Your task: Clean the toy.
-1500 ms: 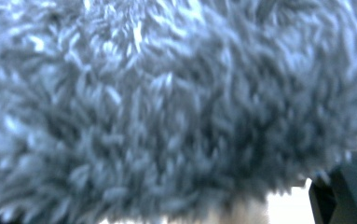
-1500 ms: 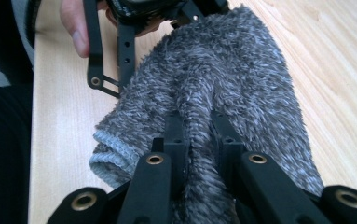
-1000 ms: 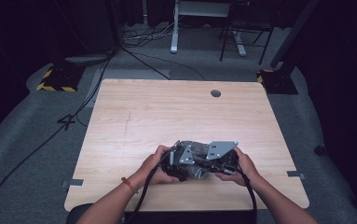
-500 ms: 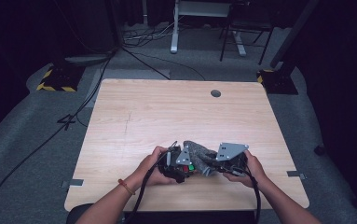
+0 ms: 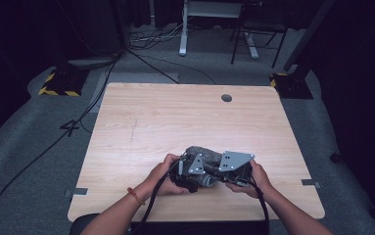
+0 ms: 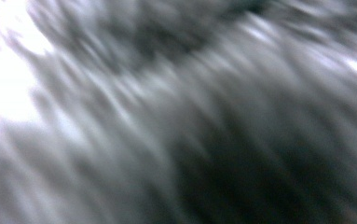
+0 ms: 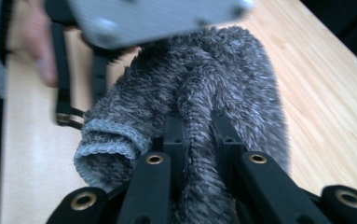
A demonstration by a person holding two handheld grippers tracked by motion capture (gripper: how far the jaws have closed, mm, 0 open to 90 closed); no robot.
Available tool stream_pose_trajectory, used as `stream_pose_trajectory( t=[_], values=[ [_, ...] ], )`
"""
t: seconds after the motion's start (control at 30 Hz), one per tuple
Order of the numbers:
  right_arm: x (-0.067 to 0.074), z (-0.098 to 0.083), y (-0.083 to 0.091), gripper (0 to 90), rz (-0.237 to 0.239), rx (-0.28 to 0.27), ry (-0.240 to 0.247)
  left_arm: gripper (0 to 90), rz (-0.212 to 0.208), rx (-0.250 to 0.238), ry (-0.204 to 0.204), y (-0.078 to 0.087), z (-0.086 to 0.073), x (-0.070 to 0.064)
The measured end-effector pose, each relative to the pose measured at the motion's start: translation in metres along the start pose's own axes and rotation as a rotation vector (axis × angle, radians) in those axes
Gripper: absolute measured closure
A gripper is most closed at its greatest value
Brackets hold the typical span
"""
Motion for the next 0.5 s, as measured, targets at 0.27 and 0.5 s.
stream_pose_trajectory(
  t=[0.27, 0.5],
  values=[
    [-0.020, -0.024, 0.011, 79.9, -0.070, 0.049, -0.036, 33.8, 0.004, -0.044, 0.013, 0.015, 0.003, 0.003],
    [-0.018, -0.035, 0.008, 79.8, -0.004, 0.039, -0.096, 33.8, 0.012, -0.086, 0.056, 0.028, 0.002, 0.010]
  ],
)
Point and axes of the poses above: each handheld gripper's, and its own axes: y roughly backward along the jaws, z roughly out of its top, x roughly to its left, the point moved 3 cm from there along -y, roughly forward along the jaws, and after that the axes turned 14 degrees about -x, right-handed, at the moved point
